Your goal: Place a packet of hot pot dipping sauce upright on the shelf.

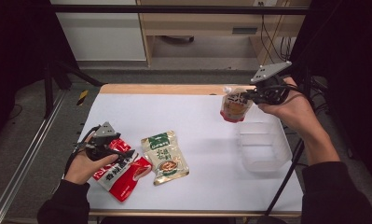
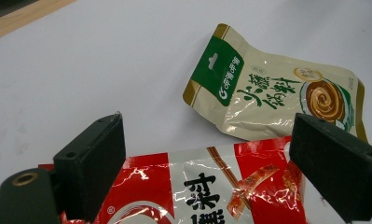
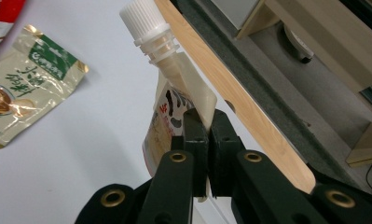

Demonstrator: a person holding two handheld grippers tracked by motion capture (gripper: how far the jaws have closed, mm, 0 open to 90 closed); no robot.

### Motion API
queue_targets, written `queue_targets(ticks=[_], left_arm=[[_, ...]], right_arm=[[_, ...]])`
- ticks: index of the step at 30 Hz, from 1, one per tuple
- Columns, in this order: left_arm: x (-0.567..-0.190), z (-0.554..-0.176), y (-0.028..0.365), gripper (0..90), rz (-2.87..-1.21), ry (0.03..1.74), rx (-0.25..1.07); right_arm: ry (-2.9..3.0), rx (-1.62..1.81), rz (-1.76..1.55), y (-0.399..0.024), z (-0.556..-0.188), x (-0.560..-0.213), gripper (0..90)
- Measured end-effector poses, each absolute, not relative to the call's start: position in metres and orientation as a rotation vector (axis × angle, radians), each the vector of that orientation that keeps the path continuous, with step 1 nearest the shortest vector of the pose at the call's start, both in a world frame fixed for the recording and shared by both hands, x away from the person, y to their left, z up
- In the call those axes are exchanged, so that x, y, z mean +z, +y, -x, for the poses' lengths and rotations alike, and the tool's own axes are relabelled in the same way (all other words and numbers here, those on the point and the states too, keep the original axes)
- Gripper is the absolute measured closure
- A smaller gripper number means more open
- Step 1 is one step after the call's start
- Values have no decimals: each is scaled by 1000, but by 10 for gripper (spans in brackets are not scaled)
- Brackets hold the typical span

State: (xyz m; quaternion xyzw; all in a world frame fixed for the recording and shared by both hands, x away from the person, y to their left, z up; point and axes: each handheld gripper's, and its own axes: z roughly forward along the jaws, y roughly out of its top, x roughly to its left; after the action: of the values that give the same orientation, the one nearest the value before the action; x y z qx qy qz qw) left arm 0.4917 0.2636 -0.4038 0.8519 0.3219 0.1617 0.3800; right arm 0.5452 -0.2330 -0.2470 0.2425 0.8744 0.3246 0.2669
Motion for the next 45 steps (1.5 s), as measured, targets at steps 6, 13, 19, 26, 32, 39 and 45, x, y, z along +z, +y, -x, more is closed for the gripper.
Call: queue_targets(ticks=[6,13,19,26,32,39,45], left_arm=[[-405,-491,266,106,-2176,829,411],[-407,-491,269,102,-2178,841,408],[-408,-492,271,101,-2178,849,411],[-409,-493,272,101,-2176,857,408],[-409,-493,274,100,-2173,859,412],[-410,-494,277,100,-2173,873,411],[-412,-494,278,99,-2173,876,405]], right_arm=[[2336,849,-669,-250,-550,-252,883],[2315,838,-689,-268,-556,-260,883],[2302,830,-709,-280,-562,-266,883],[2295,811,-716,-288,-568,-273,883],[2288,804,-725,-295,-574,-279,883],[2303,794,-722,-305,-586,-290,883],[2305,806,-733,-309,-592,-299,883]])
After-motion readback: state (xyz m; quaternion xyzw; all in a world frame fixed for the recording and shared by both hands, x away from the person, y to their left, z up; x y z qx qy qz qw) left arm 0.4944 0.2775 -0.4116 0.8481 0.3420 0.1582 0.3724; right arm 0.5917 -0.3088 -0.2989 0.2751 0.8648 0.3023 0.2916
